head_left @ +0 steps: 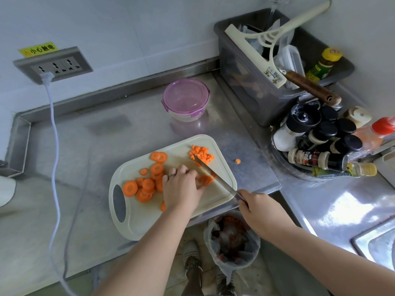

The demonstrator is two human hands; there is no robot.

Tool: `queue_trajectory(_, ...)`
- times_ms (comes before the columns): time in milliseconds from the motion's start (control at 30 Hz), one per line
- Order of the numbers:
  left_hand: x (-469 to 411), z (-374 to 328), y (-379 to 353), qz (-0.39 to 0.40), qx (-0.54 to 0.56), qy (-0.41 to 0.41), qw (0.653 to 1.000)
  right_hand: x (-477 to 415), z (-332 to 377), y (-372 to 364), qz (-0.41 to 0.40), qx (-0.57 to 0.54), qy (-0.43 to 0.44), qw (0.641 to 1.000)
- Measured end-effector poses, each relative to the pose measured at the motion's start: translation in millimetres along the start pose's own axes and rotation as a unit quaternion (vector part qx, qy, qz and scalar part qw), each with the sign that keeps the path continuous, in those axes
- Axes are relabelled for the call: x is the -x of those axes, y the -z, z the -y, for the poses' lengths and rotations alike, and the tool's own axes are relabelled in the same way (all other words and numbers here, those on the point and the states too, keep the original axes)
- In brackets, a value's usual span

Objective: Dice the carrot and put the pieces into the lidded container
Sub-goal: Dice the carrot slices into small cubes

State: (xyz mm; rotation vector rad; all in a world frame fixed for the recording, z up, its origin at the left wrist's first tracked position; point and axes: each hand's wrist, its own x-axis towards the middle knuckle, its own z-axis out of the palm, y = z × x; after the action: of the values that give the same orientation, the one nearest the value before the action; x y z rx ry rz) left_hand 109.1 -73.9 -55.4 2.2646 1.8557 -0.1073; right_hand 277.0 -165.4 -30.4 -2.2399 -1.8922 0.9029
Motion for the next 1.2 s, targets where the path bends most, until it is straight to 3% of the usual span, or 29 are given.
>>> queue_trajectory(533, -14.1, 3.2, 4.2, 0.028, -0.014, -0.024, 0.999, 4.8, -15.3, 2.8, -0.032, 0.015, 0.055, 0.998)
queue_trajectory(1200, -11.6, 2.5, 4.5, 0.022, 0.019, -0.024, 0.999, 18.1, -34.1, 15.0, -0.021, 0.025, 0.019, 0.999)
